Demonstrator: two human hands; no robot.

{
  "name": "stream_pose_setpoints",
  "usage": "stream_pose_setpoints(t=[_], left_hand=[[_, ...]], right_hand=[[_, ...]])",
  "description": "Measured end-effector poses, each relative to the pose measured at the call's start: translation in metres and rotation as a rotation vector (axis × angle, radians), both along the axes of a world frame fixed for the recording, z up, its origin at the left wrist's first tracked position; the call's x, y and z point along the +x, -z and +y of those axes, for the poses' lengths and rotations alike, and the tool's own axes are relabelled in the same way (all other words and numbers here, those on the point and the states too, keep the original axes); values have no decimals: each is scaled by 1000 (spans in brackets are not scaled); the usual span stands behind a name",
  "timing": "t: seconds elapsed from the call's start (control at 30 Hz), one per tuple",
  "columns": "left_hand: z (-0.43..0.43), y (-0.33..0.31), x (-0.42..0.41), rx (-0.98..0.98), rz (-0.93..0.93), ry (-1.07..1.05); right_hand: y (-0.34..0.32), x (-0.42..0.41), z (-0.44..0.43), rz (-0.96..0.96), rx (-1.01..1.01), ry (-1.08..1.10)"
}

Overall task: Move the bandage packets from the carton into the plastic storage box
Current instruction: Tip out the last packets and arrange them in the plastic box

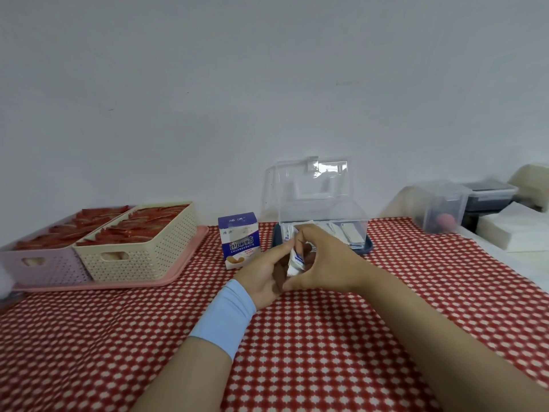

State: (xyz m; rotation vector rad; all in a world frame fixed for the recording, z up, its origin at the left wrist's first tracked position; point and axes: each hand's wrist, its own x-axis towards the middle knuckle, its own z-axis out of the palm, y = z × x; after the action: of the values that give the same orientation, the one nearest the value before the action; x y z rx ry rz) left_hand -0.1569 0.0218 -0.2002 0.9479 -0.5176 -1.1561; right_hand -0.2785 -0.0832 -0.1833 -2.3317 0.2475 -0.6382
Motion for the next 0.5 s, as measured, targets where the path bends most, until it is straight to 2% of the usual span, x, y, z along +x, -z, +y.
stream_pose_setpoints(t=[0.13, 0.43, 0.5], left_hand=[[2, 0, -1, -33, 22, 1], [1, 3, 0, -53, 9, -12], [2, 2, 0, -64, -5, -4]], right_hand=[[4, 3, -3, -106, -49, 51], [1, 0, -2, -113, -163, 71], [1, 0, -3, -82, -103, 41]])
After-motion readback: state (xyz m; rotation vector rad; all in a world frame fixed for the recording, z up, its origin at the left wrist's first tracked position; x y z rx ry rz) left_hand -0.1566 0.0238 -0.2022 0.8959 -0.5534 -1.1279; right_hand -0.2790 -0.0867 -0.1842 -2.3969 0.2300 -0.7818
